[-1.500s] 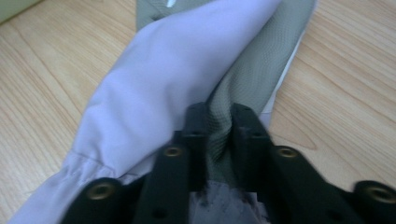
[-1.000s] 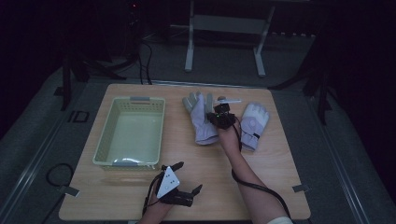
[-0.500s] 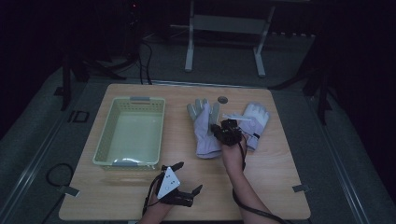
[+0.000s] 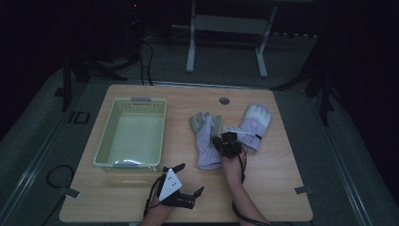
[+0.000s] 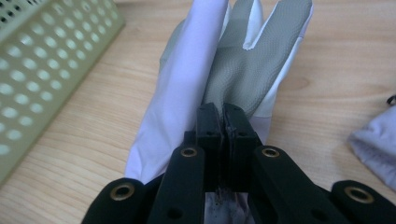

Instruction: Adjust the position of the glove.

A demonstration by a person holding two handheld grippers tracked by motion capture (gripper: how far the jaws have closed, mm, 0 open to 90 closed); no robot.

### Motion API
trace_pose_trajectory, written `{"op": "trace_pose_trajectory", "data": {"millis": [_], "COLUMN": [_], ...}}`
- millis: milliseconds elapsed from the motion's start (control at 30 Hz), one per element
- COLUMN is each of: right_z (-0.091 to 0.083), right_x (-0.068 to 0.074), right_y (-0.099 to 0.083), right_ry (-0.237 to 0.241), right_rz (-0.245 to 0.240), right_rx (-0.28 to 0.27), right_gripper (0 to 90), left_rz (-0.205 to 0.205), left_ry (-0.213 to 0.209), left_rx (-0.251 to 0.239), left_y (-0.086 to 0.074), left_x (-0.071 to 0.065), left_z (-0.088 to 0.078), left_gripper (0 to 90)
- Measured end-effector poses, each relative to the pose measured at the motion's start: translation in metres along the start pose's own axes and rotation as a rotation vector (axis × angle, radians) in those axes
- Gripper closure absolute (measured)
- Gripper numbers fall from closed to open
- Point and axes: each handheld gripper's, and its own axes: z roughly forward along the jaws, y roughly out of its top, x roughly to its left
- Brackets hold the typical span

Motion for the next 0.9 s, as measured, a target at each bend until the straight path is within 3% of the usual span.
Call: {"op": "trace_pose_trajectory", "data": {"millis": [167, 300, 633, 900], "right_z": [0.005, 0.011, 0.013, 0.000], "right_x": [-0.004, -0.004, -0.003, 0.002], "right_y": [-0.004, -0.011, -0.012, -0.005], "right_ry": [-0.006, -0.030, -0.036, -0.033], "right_rz": [0.015, 0.000, -0.032, -0.042], "right_rx": [0.011, 0.018, 0.038, 0.031], "right_gripper": [86.3, 85.7, 80.8, 62.6], "left_rz": [0.003, 0.000, 0.002, 0.001], "left_ry": [-0.002, -0.004, -0.001, -0.002], "left_rx": [0.002, 0.004, 0.005, 0.005], "left_y": [0.000, 0.000, 0.000, 0.000], "left_x": [0.000, 0.000, 0.000, 0.000], "left_z": [0.000, 0.000, 0.000, 0.000], "left_gripper": [0.1, 0.1, 0.1, 0.1]}}
